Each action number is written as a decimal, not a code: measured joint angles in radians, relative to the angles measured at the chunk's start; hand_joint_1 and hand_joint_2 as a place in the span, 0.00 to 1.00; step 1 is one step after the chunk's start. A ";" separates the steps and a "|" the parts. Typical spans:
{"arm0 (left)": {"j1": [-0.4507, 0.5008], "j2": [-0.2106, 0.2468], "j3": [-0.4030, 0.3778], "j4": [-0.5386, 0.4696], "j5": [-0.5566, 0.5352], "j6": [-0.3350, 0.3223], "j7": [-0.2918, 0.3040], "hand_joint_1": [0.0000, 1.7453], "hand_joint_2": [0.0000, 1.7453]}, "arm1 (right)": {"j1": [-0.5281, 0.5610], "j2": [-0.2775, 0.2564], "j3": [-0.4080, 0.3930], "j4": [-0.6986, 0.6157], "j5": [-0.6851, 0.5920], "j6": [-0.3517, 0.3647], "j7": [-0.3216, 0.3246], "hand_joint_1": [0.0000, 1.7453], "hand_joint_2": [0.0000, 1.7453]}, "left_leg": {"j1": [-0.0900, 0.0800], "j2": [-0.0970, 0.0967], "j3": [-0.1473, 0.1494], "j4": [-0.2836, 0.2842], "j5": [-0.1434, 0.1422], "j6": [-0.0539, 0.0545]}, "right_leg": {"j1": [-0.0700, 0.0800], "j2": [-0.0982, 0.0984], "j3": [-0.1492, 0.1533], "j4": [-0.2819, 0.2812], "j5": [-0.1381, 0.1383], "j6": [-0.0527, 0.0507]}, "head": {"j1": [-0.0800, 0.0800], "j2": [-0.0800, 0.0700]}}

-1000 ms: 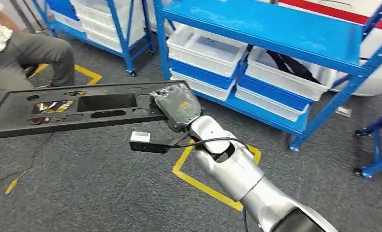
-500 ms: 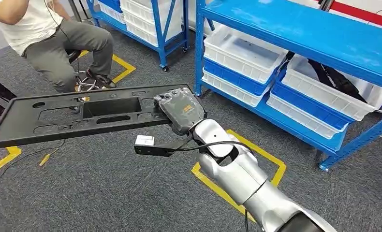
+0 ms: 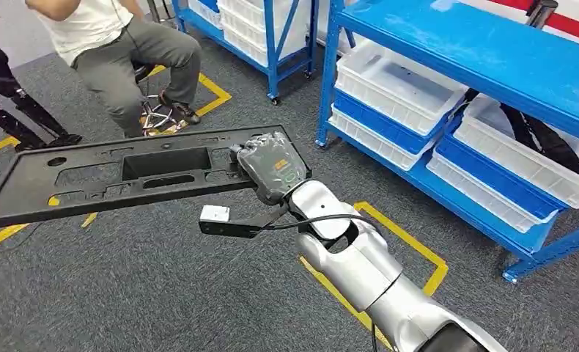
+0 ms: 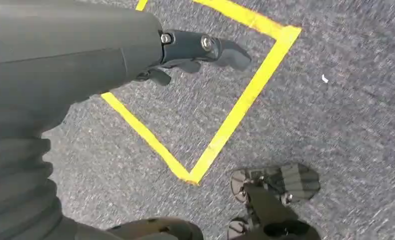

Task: Take the parts from the cabinet and place them on the table.

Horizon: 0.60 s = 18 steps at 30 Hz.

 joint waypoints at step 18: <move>0.008 0.002 0.009 0.000 -0.015 -0.004 -0.003 0.00 1.00 | 0.012 -0.022 -0.011 -0.018 0.011 0.003 0.003 1.00 1.00 | 0.039 -0.180 -0.019 -0.016 0.030 -0.034 | -0.048 0.111 -0.024 0.026 0.008 0.024 | 0.012 0.000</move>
